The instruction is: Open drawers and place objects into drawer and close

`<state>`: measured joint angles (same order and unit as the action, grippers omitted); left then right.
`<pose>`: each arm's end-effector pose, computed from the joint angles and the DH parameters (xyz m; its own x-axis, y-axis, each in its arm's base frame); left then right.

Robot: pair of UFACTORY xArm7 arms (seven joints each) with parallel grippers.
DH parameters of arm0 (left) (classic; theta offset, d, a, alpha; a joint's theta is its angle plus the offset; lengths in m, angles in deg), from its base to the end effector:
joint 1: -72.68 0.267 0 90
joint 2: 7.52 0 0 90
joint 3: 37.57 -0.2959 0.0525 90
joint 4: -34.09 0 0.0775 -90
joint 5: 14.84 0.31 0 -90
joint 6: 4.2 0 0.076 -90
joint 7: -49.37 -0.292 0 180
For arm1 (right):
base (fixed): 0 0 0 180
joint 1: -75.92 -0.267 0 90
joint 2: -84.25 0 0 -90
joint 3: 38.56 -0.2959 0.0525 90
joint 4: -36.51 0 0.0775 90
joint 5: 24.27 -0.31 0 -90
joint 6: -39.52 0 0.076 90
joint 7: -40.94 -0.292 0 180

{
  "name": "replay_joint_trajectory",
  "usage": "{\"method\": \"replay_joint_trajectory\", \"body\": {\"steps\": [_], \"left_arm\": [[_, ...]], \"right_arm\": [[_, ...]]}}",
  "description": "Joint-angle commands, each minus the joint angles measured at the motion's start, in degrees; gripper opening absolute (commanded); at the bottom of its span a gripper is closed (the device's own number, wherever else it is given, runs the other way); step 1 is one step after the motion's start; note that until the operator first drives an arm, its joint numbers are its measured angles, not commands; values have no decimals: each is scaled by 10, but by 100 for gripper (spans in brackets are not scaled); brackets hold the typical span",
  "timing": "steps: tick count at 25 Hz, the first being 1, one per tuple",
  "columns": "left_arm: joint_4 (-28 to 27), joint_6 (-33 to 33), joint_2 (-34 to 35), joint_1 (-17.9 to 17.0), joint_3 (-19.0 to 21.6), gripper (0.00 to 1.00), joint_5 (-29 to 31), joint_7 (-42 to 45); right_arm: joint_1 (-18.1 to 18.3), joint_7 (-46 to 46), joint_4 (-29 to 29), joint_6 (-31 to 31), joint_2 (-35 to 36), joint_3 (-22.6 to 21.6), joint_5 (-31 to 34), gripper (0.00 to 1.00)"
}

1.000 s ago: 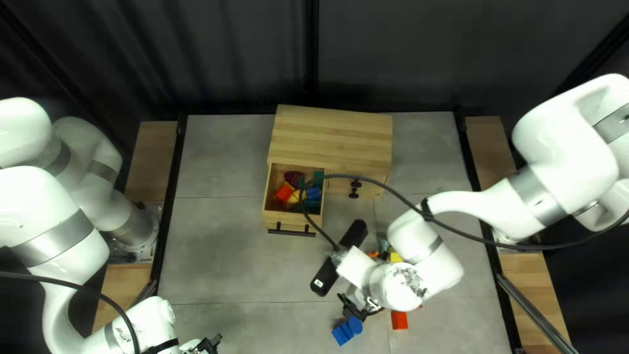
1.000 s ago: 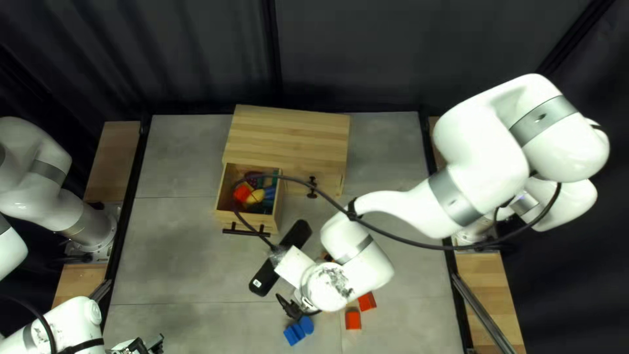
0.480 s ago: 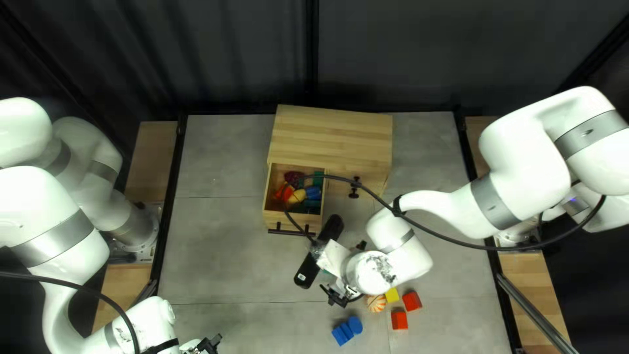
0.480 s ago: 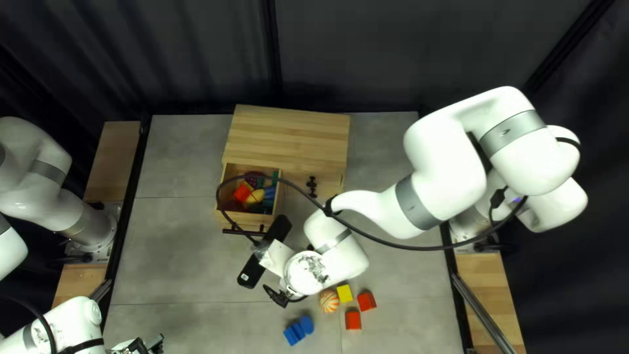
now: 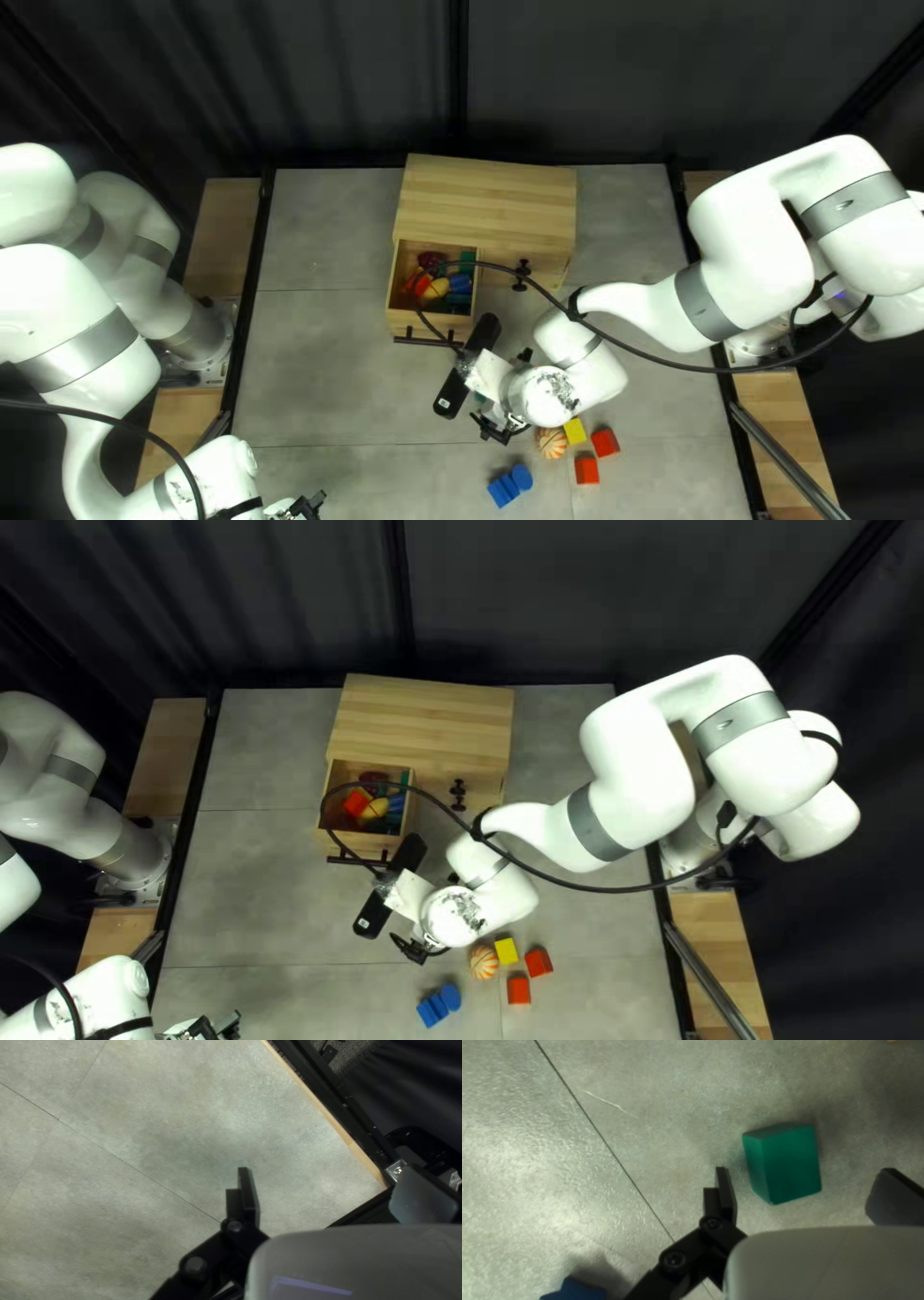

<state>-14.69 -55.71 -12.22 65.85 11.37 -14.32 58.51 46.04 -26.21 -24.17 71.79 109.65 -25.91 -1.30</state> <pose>0.2130 -0.3272 0.1006 0.6757 -0.7292 -0.1084 -0.7301 -0.6823 0.0386 0.5081 0.1077 0.0294 0.8444 -0.4529 0.2860 -0.5024 -0.8549 0.1296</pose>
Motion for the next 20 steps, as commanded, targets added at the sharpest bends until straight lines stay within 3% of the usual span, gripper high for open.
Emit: {"method": "replay_joint_trajectory", "body": {"steps": [1, 5, 8, 12, 16, 20], "left_arm": [[0, 0, 0, 0, 0, 100, 0, 0], [0, 0, 0, 0, 0, 100, 0, 0], [0, 0, 0, 0, 0, 100, 0, 0], [0, 0, 0, 0, 0, 100, 0, 0], [0, 0, 0, 0, 0, 100, 0, 0], [0, 0, 0, 0, 0, 100, 0, 0]], "right_arm": [[-4, -3, 1, -1, -2, 2, 7, 0], [-6, 1, -1, 10, -13, 1, 6, 0], [-10, 14, -7, 55, -50, -2, 1, 0], [-23, 30, -33, 163, -119, -2, 8, 0], [-27, 76, -95, 284, -166, 2, 35, 0], [-7, 127, -121, 318, -187, 23, 71, 0]]}}
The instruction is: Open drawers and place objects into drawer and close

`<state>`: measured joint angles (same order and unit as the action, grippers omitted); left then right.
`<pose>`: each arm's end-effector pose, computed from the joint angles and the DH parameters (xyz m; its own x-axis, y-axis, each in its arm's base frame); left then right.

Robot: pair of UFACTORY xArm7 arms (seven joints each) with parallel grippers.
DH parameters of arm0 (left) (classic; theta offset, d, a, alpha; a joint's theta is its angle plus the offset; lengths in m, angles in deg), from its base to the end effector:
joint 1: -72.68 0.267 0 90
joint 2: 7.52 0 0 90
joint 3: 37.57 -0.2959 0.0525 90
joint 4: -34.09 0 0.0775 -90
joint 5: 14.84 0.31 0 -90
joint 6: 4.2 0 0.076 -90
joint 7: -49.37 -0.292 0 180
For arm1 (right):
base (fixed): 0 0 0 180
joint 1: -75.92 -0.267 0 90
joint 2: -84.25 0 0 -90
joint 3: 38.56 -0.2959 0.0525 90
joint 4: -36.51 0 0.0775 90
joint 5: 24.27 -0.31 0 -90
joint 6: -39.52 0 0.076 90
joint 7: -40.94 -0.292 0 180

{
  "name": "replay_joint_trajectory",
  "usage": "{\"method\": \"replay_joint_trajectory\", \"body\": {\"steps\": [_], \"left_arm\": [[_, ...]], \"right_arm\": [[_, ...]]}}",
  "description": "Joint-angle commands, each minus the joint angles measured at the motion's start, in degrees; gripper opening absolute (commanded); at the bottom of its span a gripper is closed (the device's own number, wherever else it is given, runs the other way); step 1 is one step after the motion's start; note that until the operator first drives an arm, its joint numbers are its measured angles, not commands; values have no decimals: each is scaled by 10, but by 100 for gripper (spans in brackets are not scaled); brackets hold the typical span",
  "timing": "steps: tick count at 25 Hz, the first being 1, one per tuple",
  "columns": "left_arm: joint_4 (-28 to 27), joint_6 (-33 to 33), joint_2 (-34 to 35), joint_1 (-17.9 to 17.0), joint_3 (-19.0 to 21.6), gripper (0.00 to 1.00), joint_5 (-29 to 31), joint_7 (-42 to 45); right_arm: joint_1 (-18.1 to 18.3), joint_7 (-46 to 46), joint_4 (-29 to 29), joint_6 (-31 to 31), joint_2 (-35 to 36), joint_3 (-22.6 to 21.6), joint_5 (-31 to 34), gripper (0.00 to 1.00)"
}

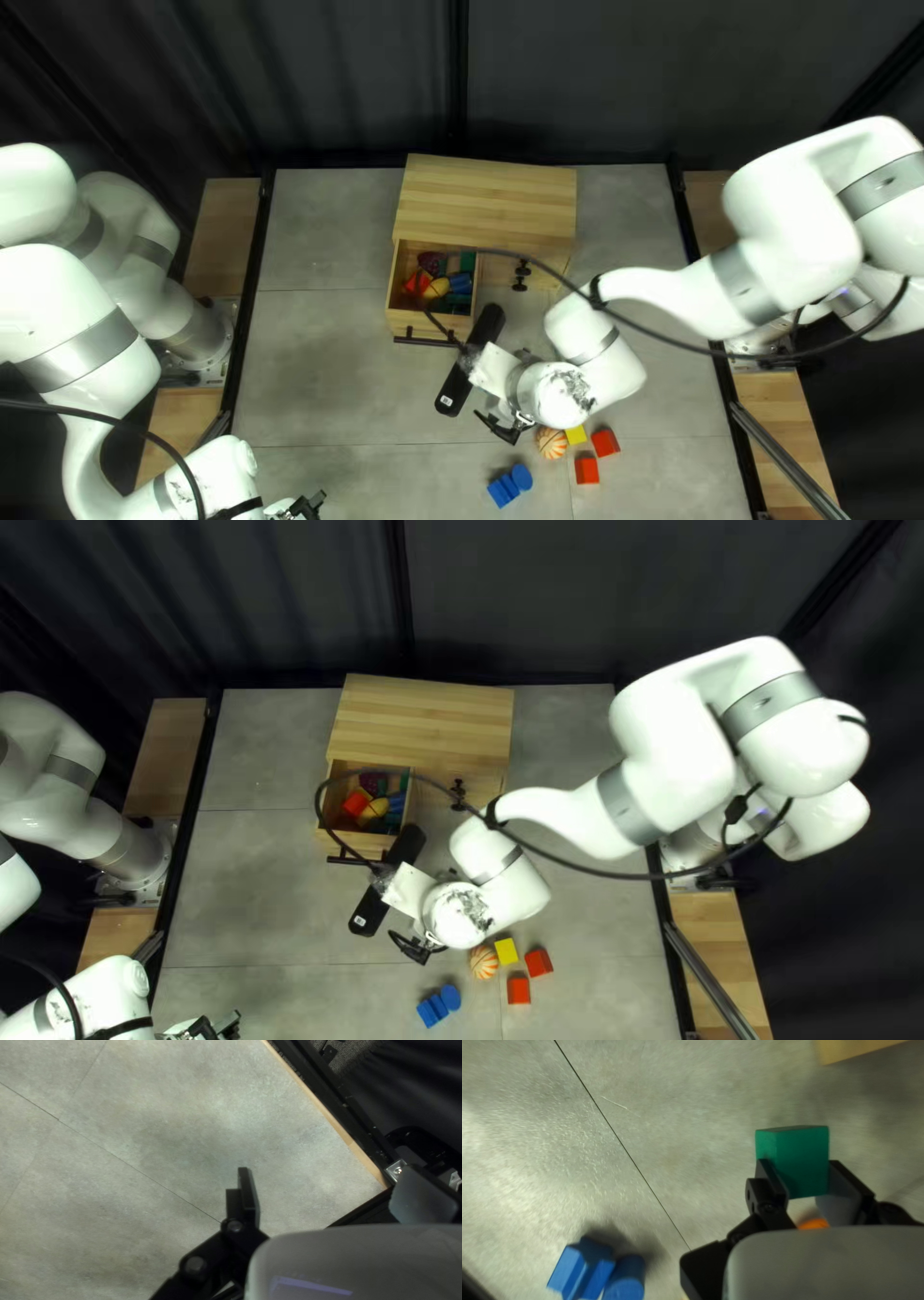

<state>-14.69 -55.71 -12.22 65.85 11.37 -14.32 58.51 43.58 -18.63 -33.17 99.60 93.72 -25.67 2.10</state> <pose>0.2130 -0.3272 0.1006 0.6757 -0.7292 -0.1084 -0.7301 -0.6823 0.0386 0.5003 0.0741 0.1967 0.8605 -0.3816 0.3375 -0.4733 -0.8439 0.2526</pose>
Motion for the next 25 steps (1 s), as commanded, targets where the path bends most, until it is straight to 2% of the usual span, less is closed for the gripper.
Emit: {"method": "replay_joint_trajectory", "body": {"steps": [1, 4, 11, 12, 13, 14, 17, 20, 25], "left_arm": [[0, 0, 0, 0, 0, 100, 0, 0], [0, 0, 0, 0, 0, 100, 0, 0], [0, 0, 0, 0, 0, 100, 0, 0], [0, 0, 0, 0, 0, 100, 0, 0], [0, 0, 0, 0, 0, 100, 0, 0], [0, 0, 0, 0, 0, 100, 0, 0], [0, 0, 0, 0, 0, 100, 0, 0], [0, 0, 0, 0, 0, 100, 0, 0], [0, 0, 0, 0, 0, 100, 0, 0]], "right_arm": [[29, 70, -38, 34, -28, 31, 48, 0], [56, 104, -58, 4, -4, 51, 55, 0], [105, 148, -116, -72, 86, 64, 36, 1], [108, 150, -119, -76, 91, 64, 33, 33], [113, 153, -123, -83, 97, 63, 29, 80], [117, 155, -126, -89, 103, 63, 24, 100], [118, 152, -126, -91, 104, 62, 19, 100], [101, 133, -112, -71, 83, 59, 27, 100], [47, 67, -68, 14, 19, 24, 0, 100]]}}
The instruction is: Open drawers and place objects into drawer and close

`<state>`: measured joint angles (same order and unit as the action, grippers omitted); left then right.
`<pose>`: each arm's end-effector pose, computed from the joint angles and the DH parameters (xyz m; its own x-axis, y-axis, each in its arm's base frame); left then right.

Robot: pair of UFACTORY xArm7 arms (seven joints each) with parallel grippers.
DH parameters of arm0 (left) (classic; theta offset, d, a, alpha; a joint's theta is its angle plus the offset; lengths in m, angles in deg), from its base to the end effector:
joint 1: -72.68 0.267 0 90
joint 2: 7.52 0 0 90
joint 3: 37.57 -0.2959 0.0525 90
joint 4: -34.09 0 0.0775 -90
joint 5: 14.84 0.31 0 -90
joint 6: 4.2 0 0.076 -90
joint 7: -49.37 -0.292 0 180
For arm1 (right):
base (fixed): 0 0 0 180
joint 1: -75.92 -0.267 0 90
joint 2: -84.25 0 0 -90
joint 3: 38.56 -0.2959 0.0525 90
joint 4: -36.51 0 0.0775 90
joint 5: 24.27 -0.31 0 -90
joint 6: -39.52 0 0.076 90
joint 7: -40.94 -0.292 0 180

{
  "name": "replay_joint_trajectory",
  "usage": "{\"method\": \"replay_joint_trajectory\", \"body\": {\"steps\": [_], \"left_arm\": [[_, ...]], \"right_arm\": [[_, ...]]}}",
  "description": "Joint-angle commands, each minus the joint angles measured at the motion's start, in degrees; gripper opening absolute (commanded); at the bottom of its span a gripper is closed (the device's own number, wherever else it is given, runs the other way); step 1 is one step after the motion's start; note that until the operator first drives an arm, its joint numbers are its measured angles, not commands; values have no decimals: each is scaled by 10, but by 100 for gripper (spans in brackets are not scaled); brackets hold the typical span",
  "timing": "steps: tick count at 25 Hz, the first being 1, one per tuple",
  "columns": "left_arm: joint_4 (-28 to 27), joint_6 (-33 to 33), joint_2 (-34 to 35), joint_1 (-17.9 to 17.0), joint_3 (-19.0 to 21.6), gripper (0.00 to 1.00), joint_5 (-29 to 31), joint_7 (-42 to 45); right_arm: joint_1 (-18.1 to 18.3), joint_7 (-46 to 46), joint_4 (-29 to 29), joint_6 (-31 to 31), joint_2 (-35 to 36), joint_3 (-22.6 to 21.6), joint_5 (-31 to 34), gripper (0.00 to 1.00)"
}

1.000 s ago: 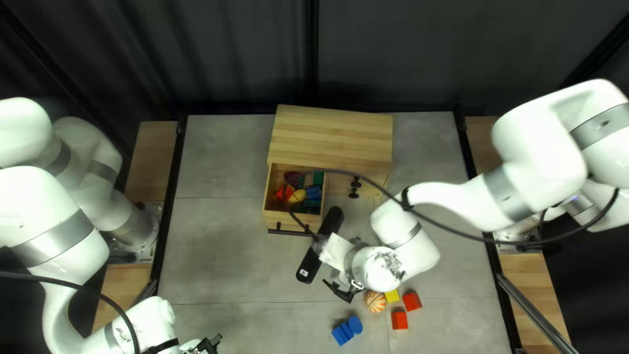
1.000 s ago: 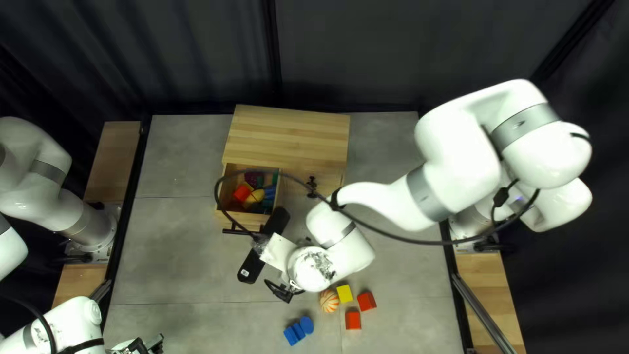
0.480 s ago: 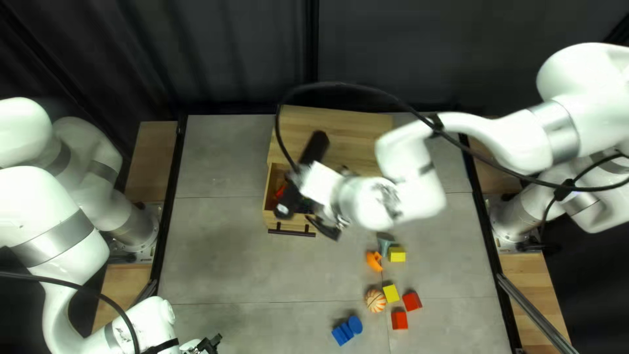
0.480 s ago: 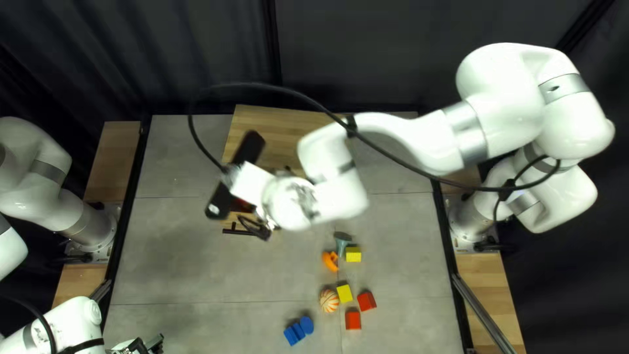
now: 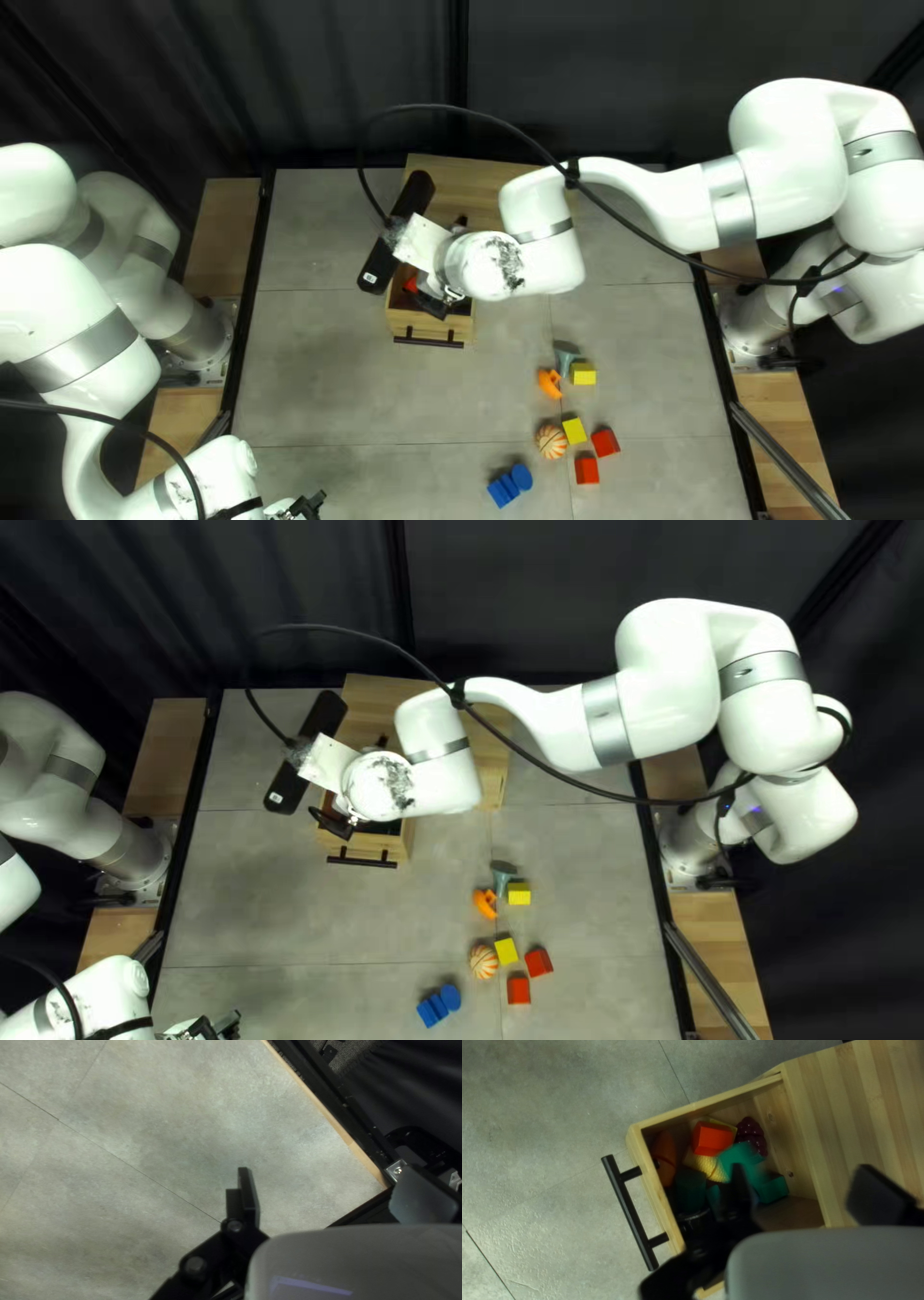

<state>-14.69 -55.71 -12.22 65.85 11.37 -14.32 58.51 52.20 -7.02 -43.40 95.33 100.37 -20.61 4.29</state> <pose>0.2130 -0.3272 0.1006 0.6757 -0.7292 -0.1084 -0.7301 -0.6823 0.0386 0.5796 -0.0340 0.2281 0.8389 -0.3463 0.4199 -0.4852 -0.8253 0.2888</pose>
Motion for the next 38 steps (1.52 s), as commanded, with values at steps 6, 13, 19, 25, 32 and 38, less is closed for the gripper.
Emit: {"method": "replay_joint_trajectory", "body": {"steps": [6, 13, 19, 25, 32, 38], "left_arm": [[0, 0, 0, 0, 0, 100, 0, 0], [0, 0, 0, 0, 0, 100, 0, 0], [0, 0, 0, 0, 0, 100, 0, 0], [0, 0, 0, 0, 0, 100, 0, 0], [0, 0, 0, 0, 0, 100, 0, 0], [0, 0, 0, 0, 0, 100, 0, 0]], "right_arm": [[-132, -146, 175, 42, -143, -112, -34, 100], [-146, 16, 205, 11, -147, -134, -149, 100], [-144, 26, 203, 16, -147, -132, -162, 100], [-151, 29, 197, 19, -141, -138, -140, 100], [-175, 148, 139, 1, -48, -157, -43, 100], [-165, 195, 153, -44, -27, -158, -38, 100]]}}
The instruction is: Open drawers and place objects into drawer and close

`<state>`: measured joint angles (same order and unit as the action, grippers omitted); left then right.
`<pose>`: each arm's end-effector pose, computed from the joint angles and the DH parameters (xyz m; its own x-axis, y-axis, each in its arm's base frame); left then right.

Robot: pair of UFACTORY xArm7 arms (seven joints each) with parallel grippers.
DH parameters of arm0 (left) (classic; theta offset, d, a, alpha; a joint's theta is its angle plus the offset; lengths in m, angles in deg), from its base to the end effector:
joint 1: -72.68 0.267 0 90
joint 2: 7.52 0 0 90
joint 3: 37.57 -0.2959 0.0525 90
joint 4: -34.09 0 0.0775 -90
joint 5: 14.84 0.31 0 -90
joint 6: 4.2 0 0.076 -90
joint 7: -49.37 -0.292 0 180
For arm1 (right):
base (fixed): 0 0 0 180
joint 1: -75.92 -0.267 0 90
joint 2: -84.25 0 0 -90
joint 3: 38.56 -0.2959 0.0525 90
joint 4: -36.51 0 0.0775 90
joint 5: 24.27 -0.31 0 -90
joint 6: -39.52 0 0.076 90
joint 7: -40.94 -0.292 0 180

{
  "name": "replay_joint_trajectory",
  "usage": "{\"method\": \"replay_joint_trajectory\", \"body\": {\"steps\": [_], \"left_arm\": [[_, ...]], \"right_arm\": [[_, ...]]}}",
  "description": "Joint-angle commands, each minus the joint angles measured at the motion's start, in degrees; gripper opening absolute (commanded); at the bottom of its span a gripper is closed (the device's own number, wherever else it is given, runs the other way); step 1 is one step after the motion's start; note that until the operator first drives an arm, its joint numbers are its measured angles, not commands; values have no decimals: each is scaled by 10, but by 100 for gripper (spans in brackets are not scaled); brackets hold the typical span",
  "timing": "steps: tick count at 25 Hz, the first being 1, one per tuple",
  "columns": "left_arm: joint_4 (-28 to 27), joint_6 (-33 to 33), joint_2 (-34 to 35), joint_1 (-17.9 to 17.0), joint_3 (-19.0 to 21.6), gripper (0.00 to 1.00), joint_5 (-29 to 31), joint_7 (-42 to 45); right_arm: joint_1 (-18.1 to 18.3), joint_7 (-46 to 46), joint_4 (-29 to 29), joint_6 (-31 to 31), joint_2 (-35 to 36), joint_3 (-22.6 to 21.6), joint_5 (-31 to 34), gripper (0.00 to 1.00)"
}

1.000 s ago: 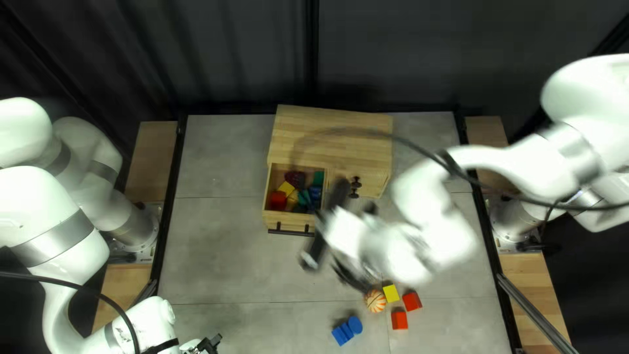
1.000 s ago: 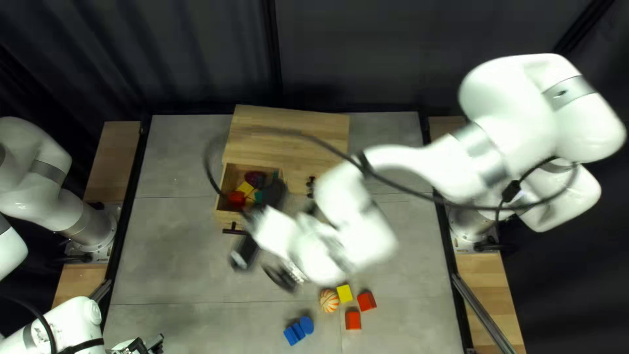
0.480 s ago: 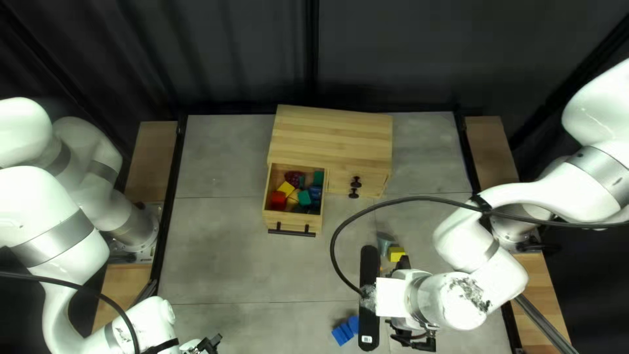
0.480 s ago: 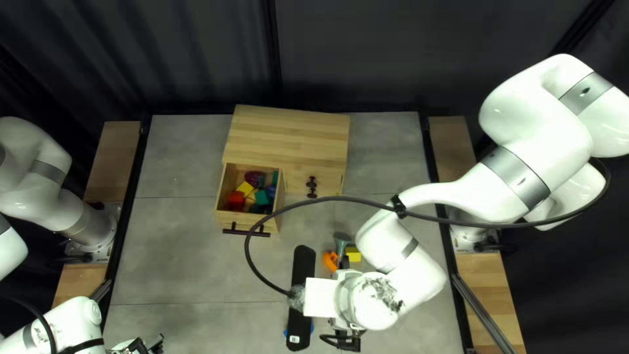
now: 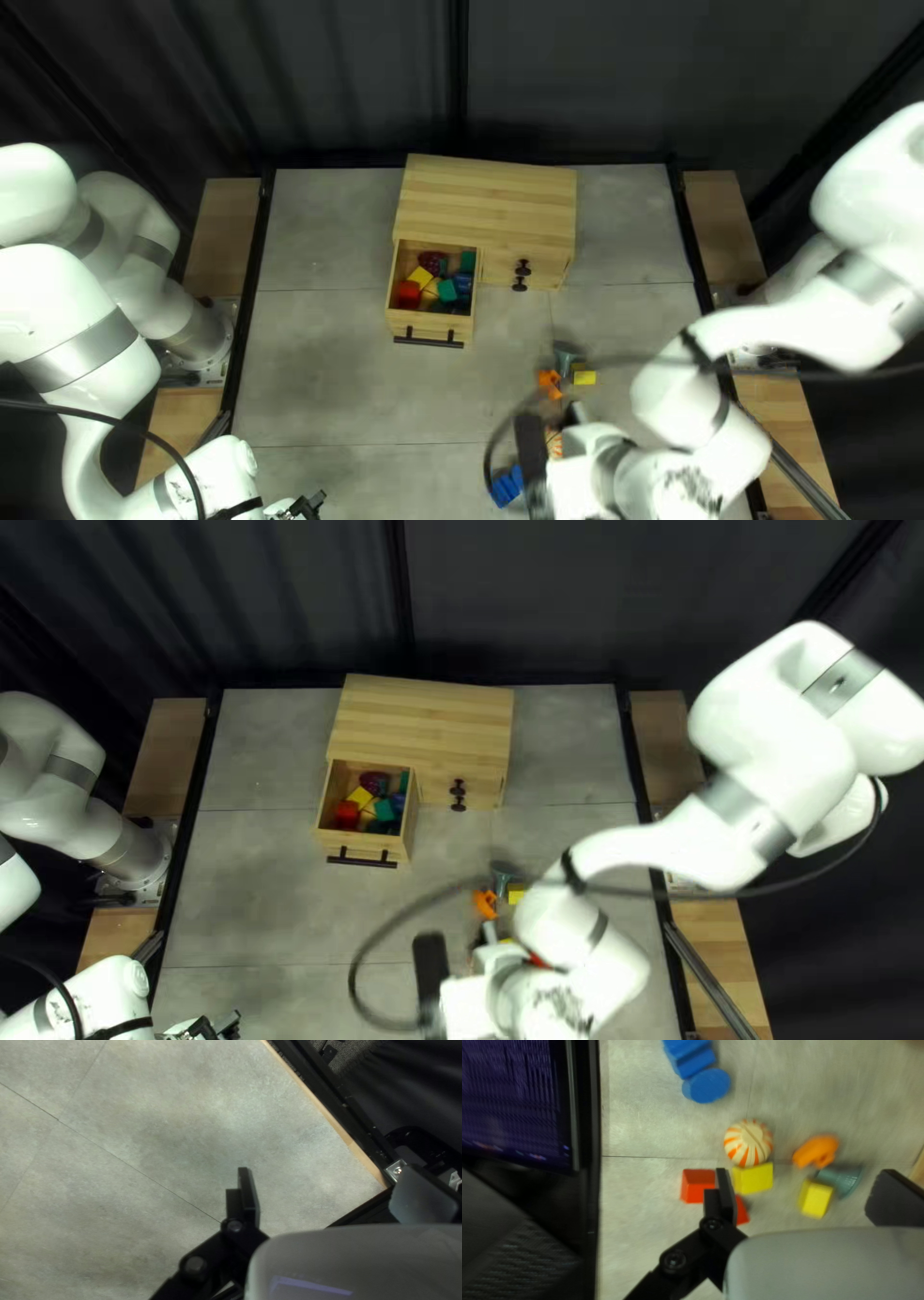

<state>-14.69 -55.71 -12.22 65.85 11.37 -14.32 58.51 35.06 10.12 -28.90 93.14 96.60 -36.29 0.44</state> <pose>0.2130 -0.3272 0.1006 0.6757 -0.7292 -0.1084 -0.7301 -0.6823 0.0386 0.4350 0.2447 0.1424 0.9064 0.4027 0.1278 0.3462 -0.8812 0.3218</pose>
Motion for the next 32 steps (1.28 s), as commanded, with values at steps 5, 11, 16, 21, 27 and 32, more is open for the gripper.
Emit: {"method": "replay_joint_trajectory", "body": {"steps": [5, 11, 16, 21, 27, 32], "left_arm": [[0, 0, 0, 0, 0, 100, 0, 0], [0, 0, 0, 0, 0, 100, 0, 0], [0, 0, 0, 0, 0, 100, 0, 0], [0, 0, 0, 0, 0, 100, 0, 0], [0, 0, 0, 0, 0, 100, 0, 0], [0, 0, 0, 0, 0, 100, 0, 0]], "right_arm": [[14, 47, 10, -45, 18, -2, -8, 100], [38, 77, 12, -101, 59, -2, -28, 100], [56, 102, 11, -126, 79, -3, -44, 100], [67, 109, 18, -166, 103, -3, -49, 100], [78, 120, 23, -191, 111, -4, -55, 100], [80, 120, 23, -204, 118, -4, -56, 53]]}}
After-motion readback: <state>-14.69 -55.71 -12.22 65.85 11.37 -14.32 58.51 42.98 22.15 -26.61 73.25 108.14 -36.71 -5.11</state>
